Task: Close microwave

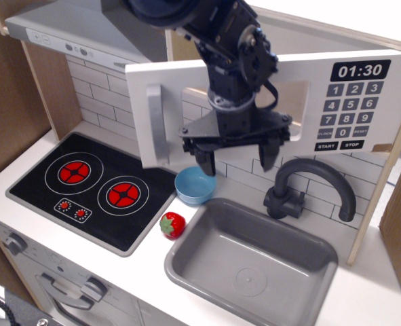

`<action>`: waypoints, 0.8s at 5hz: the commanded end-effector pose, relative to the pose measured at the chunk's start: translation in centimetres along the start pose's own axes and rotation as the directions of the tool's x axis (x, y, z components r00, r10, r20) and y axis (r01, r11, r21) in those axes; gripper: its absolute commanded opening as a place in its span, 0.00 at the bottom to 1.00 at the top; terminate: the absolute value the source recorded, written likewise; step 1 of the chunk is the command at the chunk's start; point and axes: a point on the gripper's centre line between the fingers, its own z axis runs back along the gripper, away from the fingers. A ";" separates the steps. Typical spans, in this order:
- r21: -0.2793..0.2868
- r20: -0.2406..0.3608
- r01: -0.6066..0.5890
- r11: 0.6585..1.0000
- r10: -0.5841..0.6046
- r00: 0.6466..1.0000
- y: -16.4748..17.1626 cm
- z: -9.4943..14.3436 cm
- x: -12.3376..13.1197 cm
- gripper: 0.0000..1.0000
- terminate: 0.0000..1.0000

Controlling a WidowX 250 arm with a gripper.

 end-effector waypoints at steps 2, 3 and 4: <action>-0.046 0.169 0.043 0.998 -0.034 0.985 -0.8 1.4 6.3 1.00 0.00; -0.066 0.196 0.040 0.997 -0.026 0.980 -1.0 1.7 7.5 1.00 0.00; -0.078 0.213 0.024 0.997 -0.007 0.977 -1.1 1.8 8.7 1.00 0.00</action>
